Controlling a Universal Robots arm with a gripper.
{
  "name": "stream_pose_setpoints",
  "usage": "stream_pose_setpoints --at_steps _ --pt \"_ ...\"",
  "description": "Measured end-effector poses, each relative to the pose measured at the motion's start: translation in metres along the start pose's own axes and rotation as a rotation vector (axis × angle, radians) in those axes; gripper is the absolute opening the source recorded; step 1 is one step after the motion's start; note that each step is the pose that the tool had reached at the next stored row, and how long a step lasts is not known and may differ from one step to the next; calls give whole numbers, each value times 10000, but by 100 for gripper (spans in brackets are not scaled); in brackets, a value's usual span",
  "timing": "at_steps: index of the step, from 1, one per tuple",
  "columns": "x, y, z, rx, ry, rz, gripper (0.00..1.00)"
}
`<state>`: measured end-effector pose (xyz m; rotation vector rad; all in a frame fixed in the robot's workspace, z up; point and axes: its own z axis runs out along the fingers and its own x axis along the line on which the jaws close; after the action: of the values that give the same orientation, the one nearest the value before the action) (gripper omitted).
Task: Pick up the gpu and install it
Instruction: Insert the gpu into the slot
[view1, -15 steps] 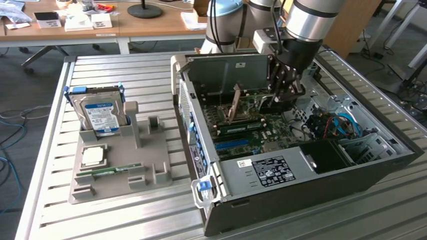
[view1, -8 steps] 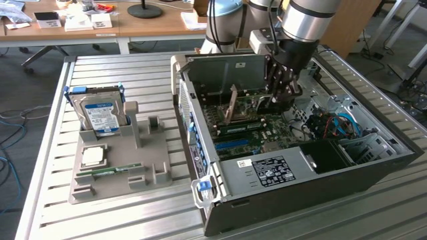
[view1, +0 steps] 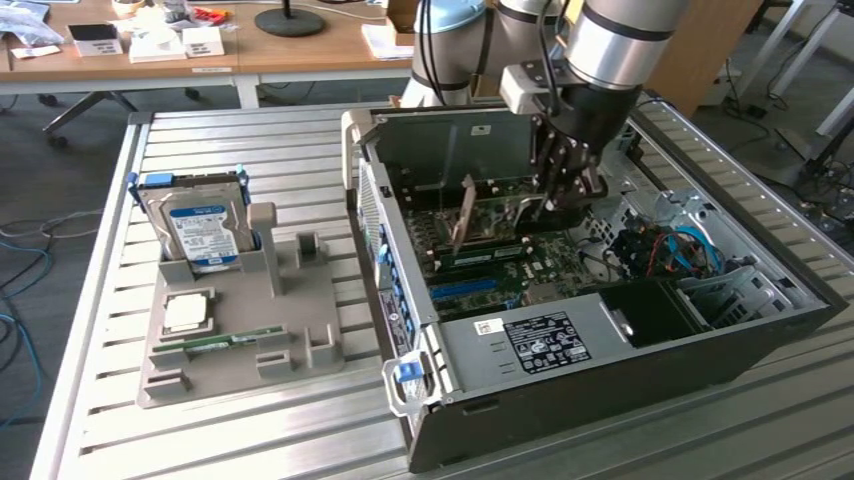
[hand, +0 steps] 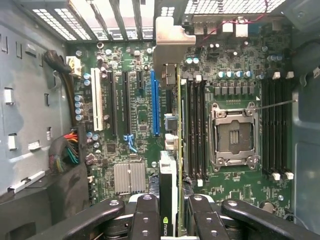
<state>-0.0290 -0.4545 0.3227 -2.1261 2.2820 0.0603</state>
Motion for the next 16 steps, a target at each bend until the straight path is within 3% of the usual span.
stream_pose_setpoints --at_steps 16 --pt "7 49 7 -1 3 -2 27"
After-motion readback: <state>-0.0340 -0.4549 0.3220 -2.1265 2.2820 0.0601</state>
